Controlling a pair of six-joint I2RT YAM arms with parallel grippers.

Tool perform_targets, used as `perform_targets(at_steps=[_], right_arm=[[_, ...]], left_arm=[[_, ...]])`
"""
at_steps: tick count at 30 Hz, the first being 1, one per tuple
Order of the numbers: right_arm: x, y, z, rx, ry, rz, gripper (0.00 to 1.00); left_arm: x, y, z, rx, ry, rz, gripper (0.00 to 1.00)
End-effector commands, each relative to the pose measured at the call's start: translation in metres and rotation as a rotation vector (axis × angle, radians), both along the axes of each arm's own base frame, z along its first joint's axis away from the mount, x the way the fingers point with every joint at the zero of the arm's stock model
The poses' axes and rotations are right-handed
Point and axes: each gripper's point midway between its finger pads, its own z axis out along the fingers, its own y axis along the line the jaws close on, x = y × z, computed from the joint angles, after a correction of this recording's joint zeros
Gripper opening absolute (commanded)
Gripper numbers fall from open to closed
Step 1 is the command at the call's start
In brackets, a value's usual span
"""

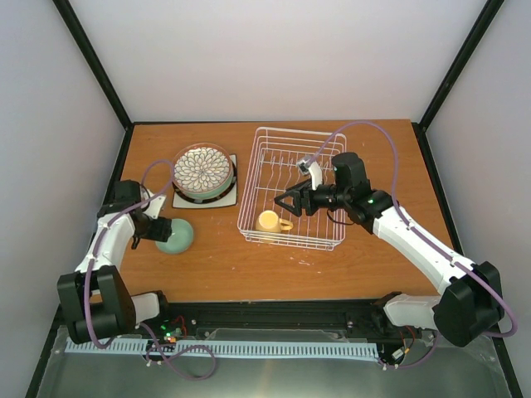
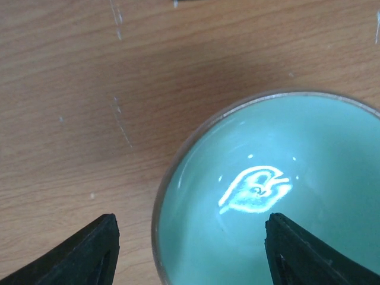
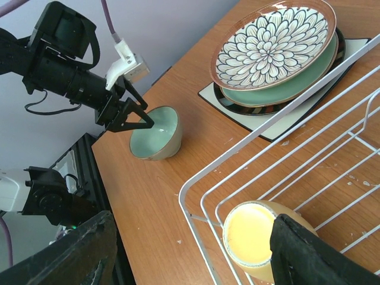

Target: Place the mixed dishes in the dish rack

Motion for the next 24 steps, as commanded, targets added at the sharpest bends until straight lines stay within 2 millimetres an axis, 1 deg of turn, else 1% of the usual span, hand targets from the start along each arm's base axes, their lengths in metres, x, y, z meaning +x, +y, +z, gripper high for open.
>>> perform_targets(at_steps=[1, 2, 3, 4, 5, 6, 7, 9, 13, 18, 21, 22, 24], right_arm=[[0.001, -0.001, -0.007, -0.017, -0.012, 0.004, 0.7], [0.002, -0.001, -0.007, -0.018, -0.012, 0.004, 0.7], [0.002, -0.001, -0.008, -0.02, -0.012, 0.002, 0.7], [0.002, -0.001, -0.009, -0.022, -0.012, 0.003, 0.7], [0.002, -0.001, -0.009, -0.024, -0.012, 0.002, 0.7], [0.002, -0.002, -0.01, -0.028, -0.013, -0.001, 0.7], [0.003, -0.002, -0.011, -0.031, -0.013, -0.004, 0.7], [0.003, -0.003, -0.013, -0.037, -0.015, -0.008, 0.7], [0.004, -0.003, -0.014, -0.036, -0.011, -0.006, 0.7], [0.005, -0.001, -0.017, -0.038, -0.003, -0.003, 0.7], [0.006, -0.001, -0.02, -0.041, 0.007, -0.004, 0.7], [0.006, 0.0, -0.021, -0.043, 0.009, -0.004, 0.7], [0.007, 0.0, -0.023, -0.044, 0.018, -0.004, 0.7]], left_arm=[[0.0, 0.0, -0.008, -0.013, 0.006, -0.008, 0.68], [0.0, -0.003, -0.01, -0.027, 0.013, -0.013, 0.66], [-0.001, -0.006, -0.014, -0.05, 0.029, -0.018, 0.63], [-0.001, -0.007, -0.017, -0.058, 0.044, -0.021, 0.55], [-0.001, -0.007, -0.02, -0.06, 0.052, -0.015, 0.3], [0.0, -0.005, -0.021, -0.053, 0.055, -0.004, 0.08], [0.002, -0.005, -0.021, -0.059, 0.057, 0.001, 0.01], [0.003, -0.01, -0.02, -0.091, 0.058, -0.012, 0.01], [0.002, -0.012, -0.021, -0.102, 0.059, -0.012, 0.01], [0.013, -0.015, -0.01, -0.125, 0.022, -0.011, 0.01], [0.027, -0.012, 0.007, -0.126, -0.009, 0.005, 0.01], [0.034, -0.011, 0.016, -0.129, -0.027, 0.003, 0.01], [0.042, -0.014, 0.03, -0.15, -0.055, -0.007, 0.01]])
